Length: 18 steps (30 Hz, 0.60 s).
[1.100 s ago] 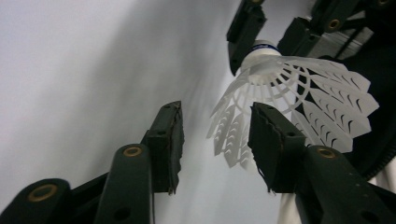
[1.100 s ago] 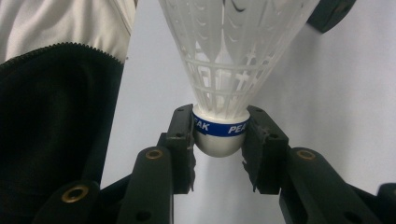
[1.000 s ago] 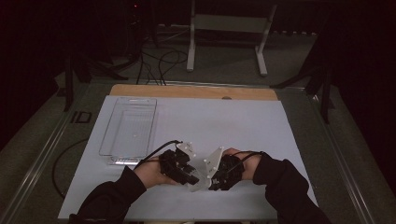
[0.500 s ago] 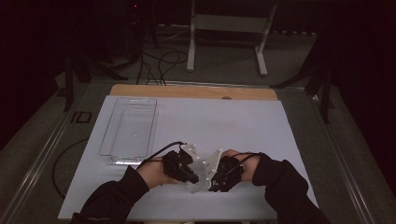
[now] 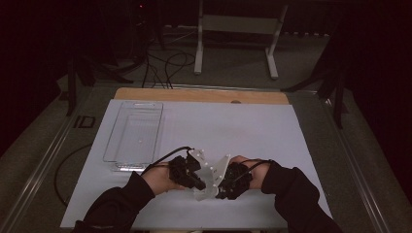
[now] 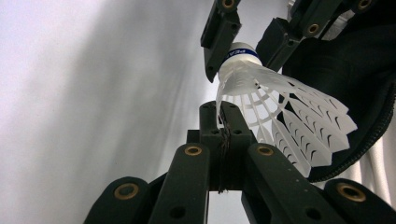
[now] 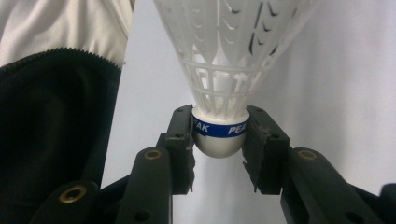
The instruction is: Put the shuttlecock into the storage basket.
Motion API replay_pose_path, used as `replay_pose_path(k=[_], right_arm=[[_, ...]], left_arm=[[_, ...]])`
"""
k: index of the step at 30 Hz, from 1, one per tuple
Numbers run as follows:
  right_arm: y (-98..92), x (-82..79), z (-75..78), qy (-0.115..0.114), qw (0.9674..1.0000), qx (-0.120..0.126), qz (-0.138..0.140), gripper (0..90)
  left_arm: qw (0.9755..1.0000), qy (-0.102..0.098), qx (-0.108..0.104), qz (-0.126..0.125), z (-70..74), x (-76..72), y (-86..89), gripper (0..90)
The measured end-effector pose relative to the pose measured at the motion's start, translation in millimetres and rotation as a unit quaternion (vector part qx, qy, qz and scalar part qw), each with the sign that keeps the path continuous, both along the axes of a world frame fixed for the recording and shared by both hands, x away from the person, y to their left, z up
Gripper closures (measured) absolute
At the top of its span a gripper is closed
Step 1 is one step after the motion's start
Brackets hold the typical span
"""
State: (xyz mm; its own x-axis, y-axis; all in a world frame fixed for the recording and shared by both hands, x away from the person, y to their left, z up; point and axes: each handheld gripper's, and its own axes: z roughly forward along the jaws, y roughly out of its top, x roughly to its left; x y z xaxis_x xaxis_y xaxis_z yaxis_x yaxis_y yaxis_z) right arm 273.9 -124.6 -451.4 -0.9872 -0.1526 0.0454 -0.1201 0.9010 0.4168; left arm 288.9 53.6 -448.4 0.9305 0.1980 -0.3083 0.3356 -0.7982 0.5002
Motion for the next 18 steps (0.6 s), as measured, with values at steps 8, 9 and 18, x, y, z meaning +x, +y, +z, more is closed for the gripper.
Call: replay_pose_path(k=[8,9,18], right_arm=[[-4.8,6.2,1.8,-0.003,0.9988,0.005,-0.048,53.7],[-5.8,6.6,1.5,0.002,0.9983,0.005,-0.058,48.8],[-10.4,14.6,-0.6,0.024,0.9934,0.021,-0.111,27.9]], left_arm=[[0.9999,-0.010,0.002,0.007,4.0,-2.7,4.7,90.0],[0.9999,-0.010,0.002,0.008,4.0,-2.6,5.4,90.0],[0.9998,-0.010,0.008,0.017,2.3,-2.6,15.4,90.0]])
